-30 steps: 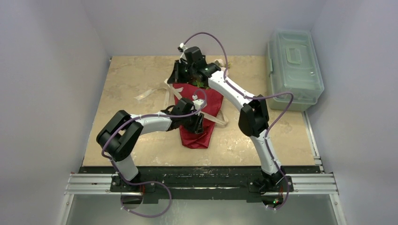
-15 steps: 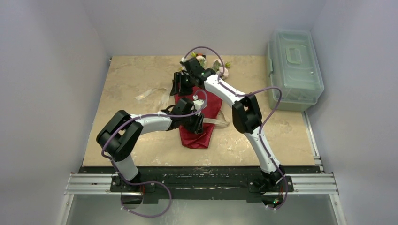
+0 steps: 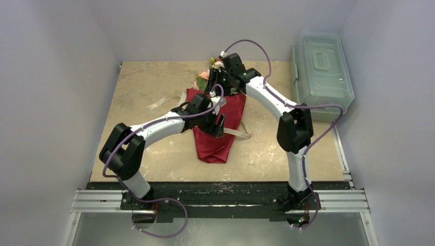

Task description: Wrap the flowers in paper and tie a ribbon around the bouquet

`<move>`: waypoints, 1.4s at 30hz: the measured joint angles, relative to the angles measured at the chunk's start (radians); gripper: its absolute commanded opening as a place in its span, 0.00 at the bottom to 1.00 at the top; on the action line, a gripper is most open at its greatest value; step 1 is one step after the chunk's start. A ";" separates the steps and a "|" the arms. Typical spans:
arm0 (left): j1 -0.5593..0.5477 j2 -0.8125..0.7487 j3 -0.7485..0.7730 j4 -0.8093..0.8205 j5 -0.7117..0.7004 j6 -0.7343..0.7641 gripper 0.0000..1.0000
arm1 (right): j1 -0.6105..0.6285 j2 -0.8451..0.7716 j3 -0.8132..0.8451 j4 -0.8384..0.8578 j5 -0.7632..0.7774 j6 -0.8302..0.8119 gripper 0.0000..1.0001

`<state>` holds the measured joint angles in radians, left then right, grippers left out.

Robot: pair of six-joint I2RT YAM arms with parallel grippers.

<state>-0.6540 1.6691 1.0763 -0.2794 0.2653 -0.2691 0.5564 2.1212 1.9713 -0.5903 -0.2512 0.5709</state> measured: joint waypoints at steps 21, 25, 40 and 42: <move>0.385 0.120 0.371 -0.089 -0.360 -0.116 0.72 | 0.046 -0.175 -0.352 0.009 0.037 -0.045 0.57; 0.405 0.252 0.474 -0.079 -0.459 -0.159 0.65 | 0.048 -0.201 -0.380 -0.006 0.031 -0.042 0.57; 0.418 0.457 0.624 -0.100 -0.441 -0.151 0.39 | 0.043 -0.269 -0.450 -0.016 0.032 -0.021 0.56; 0.427 0.465 0.624 -0.102 -0.432 -0.140 0.38 | 0.043 -0.269 -0.452 -0.019 0.032 -0.021 0.55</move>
<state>-0.2268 2.1345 1.7000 -0.3813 -0.1669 -0.4088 0.5991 1.8519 1.5196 -0.6090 -0.2188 0.5503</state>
